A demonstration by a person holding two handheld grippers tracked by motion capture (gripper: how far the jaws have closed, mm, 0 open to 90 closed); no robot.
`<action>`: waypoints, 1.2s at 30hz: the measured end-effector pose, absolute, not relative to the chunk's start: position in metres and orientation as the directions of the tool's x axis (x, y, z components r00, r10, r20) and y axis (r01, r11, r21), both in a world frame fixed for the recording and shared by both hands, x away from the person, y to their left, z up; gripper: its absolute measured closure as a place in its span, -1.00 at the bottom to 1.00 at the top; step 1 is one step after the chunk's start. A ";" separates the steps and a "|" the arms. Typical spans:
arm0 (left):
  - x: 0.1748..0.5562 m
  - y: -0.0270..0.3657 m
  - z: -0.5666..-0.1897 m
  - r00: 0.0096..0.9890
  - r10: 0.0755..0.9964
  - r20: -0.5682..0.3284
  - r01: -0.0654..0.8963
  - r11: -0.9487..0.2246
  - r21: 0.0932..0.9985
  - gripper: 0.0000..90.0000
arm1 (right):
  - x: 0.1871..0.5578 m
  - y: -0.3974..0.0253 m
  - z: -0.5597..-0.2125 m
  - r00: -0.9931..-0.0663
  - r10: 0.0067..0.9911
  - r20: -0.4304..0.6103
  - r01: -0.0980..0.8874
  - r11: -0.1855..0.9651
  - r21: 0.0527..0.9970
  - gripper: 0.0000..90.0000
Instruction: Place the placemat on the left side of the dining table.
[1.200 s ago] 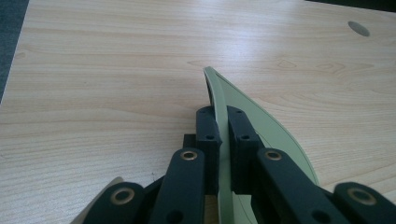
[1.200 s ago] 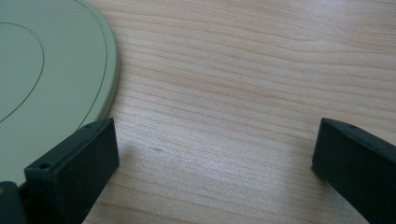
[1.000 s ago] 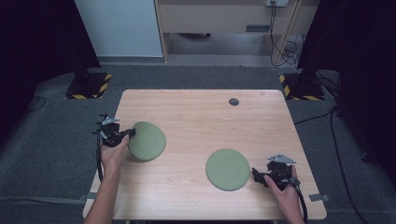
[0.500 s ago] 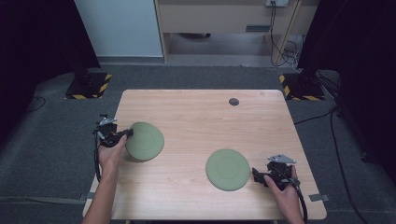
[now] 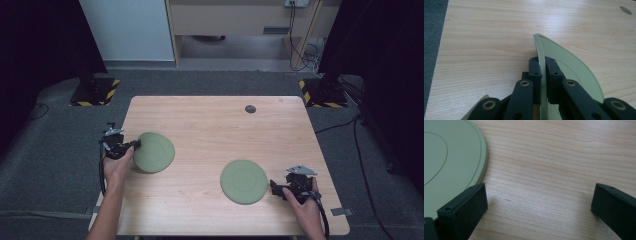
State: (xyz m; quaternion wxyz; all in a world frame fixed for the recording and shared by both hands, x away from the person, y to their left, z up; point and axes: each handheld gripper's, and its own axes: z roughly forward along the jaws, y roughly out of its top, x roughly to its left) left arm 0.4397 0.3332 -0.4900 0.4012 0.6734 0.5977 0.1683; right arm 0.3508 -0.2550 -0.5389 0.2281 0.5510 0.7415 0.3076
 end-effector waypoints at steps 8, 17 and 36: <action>0.441 0.335 -0.493 0.225 0.942 -0.249 0.677 0.033 0.735 0.86 | 0.351 -0.255 -0.539 -0.288 0.958 0.001 0.677 0.204 0.707 -0.98; 0.442 0.337 -0.495 0.215 0.944 -0.250 0.686 0.037 0.727 0.83 | 0.351 -0.255 -0.539 -0.289 0.957 0.000 0.677 0.204 0.707 -0.98; 0.442 0.334 -0.494 0.179 0.976 -0.124 0.696 -0.037 0.717 0.47 | 0.351 -0.255 -0.539 -0.289 0.957 0.000 0.676 0.204 0.708 -0.98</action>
